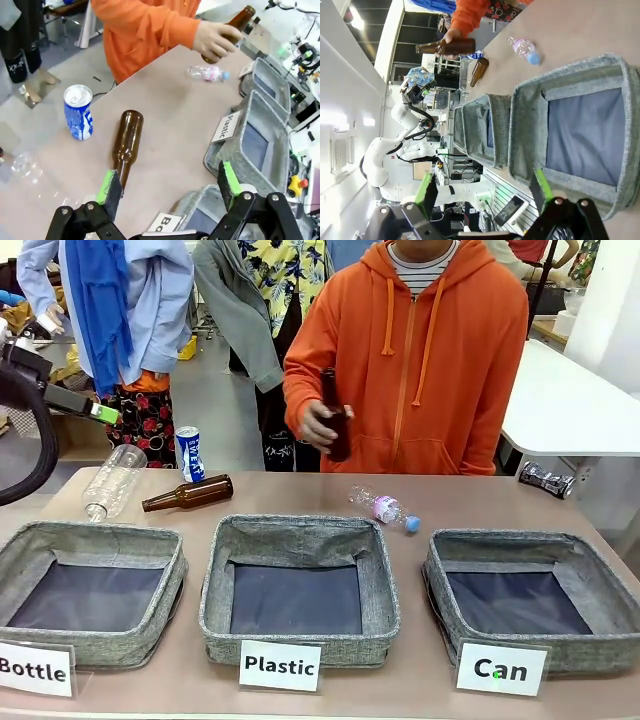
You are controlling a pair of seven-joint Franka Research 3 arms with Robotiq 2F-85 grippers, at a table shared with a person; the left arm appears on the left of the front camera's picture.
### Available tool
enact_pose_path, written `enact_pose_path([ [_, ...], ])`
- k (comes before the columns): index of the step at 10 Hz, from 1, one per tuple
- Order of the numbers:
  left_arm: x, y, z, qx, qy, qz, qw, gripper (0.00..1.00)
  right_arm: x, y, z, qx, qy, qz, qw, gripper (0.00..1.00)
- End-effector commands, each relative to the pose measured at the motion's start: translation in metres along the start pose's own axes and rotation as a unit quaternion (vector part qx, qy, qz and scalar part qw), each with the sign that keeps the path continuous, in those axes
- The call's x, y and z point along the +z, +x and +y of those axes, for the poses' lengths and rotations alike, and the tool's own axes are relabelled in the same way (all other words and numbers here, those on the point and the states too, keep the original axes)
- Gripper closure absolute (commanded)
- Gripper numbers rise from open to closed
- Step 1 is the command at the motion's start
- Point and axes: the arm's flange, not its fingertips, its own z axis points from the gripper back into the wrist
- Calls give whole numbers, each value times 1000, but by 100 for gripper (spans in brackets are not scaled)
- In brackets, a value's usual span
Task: Sort the can waste into the basket.
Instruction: Pick up the can waste from the table and place it in the right Fabric basket.
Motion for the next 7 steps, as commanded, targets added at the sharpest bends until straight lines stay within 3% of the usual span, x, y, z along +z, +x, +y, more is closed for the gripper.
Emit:
enact_pose_path([
  [1,-9,8,18,-2,-2,-3,1000,0,0,3,0,14,10,-5,1000,0],
  [2,-15,21,38,-59,-44,-10,997,0,0,3,0,14,10,-5,1000,0],
  [3,-5,25,64,-55,-105,21,993,0,0,3,0,14,10,-5,1000,0],
  [5,92,3,95,-56,-128,6,990,0,0,3,0,14,10,-5,1000,0],
  [7,208,-65,96,-96,-146,-30,984,0,0,3,0,14,10,-5,1000,0],
])
